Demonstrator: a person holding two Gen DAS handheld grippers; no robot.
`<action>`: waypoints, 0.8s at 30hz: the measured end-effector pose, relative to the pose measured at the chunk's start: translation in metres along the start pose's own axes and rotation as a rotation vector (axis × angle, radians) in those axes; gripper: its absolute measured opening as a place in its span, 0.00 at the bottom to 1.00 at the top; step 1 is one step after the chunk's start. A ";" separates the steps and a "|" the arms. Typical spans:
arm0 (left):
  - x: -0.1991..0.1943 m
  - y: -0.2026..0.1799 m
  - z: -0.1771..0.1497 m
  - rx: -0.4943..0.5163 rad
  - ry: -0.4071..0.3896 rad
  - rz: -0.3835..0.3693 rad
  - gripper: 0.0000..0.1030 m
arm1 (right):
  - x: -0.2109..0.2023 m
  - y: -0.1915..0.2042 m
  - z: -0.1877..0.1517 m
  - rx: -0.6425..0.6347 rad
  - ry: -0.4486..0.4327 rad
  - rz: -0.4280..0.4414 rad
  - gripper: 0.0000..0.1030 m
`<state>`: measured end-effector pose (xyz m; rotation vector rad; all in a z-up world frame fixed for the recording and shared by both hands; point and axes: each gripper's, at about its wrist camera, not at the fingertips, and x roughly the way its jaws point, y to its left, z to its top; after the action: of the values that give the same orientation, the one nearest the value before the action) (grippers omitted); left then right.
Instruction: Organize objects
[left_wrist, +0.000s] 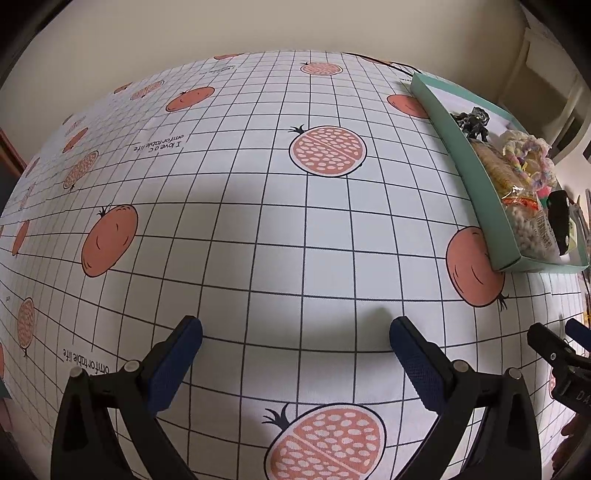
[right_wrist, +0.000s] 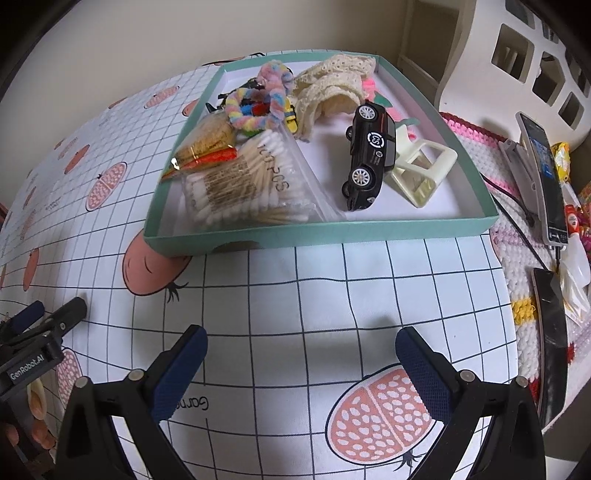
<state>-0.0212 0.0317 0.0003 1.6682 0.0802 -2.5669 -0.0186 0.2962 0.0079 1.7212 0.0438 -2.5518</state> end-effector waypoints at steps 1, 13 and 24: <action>0.000 0.000 0.000 0.001 -0.003 0.000 0.98 | 0.001 0.000 0.000 0.000 0.002 -0.001 1.00; -0.001 0.002 -0.001 -0.002 -0.018 -0.001 0.98 | 0.004 0.006 0.000 -0.010 0.008 -0.022 1.00; -0.002 0.003 -0.004 -0.011 -0.022 0.003 1.00 | 0.004 0.011 0.000 0.006 -0.008 -0.029 1.00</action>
<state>-0.0163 0.0297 0.0007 1.6350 0.0902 -2.5774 -0.0193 0.2850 0.0043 1.7250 0.0613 -2.5819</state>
